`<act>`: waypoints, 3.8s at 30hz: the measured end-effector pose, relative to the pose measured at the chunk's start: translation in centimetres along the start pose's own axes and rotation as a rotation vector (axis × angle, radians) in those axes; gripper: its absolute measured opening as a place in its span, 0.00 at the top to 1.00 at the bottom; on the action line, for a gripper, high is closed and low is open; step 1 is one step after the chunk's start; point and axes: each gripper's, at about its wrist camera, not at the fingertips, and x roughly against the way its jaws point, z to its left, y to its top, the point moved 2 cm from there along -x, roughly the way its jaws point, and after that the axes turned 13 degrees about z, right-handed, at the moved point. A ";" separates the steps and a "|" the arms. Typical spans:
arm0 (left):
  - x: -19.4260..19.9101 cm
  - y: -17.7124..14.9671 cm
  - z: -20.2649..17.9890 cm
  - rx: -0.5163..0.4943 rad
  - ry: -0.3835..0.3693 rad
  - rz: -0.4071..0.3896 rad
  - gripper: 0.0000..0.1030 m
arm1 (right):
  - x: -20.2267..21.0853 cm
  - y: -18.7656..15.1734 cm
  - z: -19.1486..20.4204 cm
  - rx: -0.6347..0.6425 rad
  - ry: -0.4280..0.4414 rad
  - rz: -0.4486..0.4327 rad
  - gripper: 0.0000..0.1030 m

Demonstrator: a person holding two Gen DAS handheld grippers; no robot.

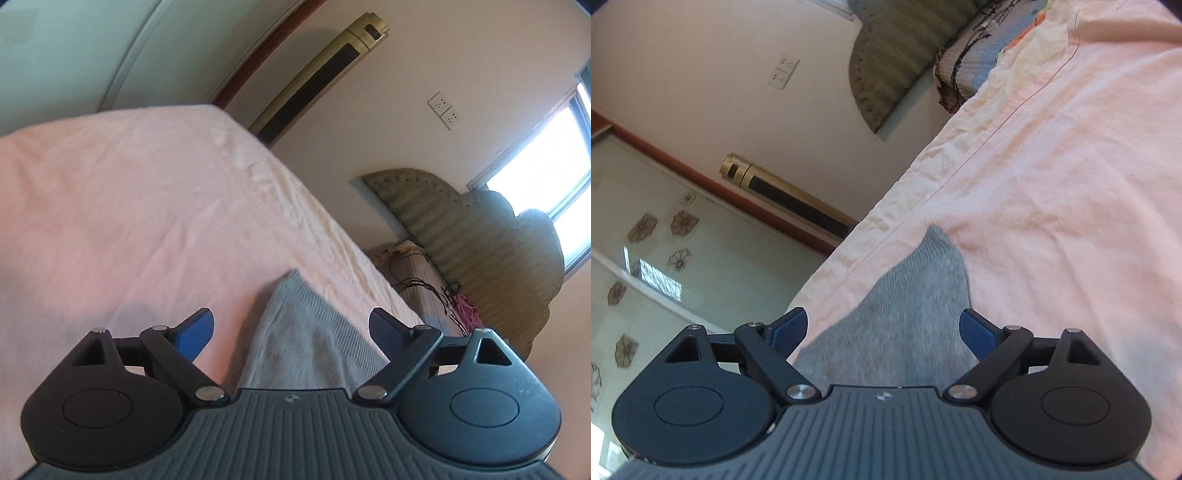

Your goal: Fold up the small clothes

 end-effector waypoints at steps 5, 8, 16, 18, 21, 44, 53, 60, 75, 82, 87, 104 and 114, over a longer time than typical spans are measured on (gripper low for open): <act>2.3 -9.7 4.6 0.167 -0.048 0.082 0.11 | 5.1 -7.9 -0.7 -0.013 -0.077 0.018 0.11; 2.0 -11.8 3.7 0.130 -0.058 0.034 0.04 | 4.2 -10.2 -1.8 -0.054 -0.115 0.056 0.11; -4.6 -9.9 0.1 0.043 -0.008 0.118 0.88 | -2.9 -7.3 -0.2 -0.093 -0.138 -0.050 0.30; -5.3 -9.5 0.8 0.088 -0.012 0.157 0.93 | -4.6 -6.6 -0.9 -0.144 -0.098 0.009 0.90; -4.4 -9.2 -0.3 0.021 0.018 0.153 0.93 | -5.1 -6.6 -0.9 -0.127 -0.098 0.017 0.88; 10.2 -13.3 3.8 -0.075 0.005 0.057 0.67 | 10.2 -13.1 -1.3 -0.087 -0.117 -0.024 0.46; -3.6 -11.7 -8.9 -0.577 0.275 0.030 0.18 | -1.9 -5.6 6.0 0.168 -0.192 0.041 0.38; -7.9 -13.3 -6.0 -0.708 0.409 0.069 0.15 | -8.9 -5.8 4.2 0.383 -0.484 0.001 0.41; -10.6 -13.2 -11.0 -0.833 0.505 0.120 0.13 | -8.8 -6.9 7.6 0.458 -0.578 0.019 0.10; -10.2 -12.4 -8.3 -0.764 0.426 0.101 0.05 | -11.7 -6.2 5.8 0.518 -0.695 0.059 0.00; -6.9 -14.2 -9.4 -0.772 0.470 0.093 0.05 | -10.2 -7.1 7.4 0.509 -0.714 0.020 0.05; -0.2 -19.2 -7.4 -0.757 0.362 0.091 0.05 | -7.4 -12.9 10.5 0.611 -0.588 0.079 0.02; 1.2 -21.0 -6.2 -0.770 0.359 0.154 0.03 | -5.1 -16.5 10.6 0.691 -0.641 0.110 0.01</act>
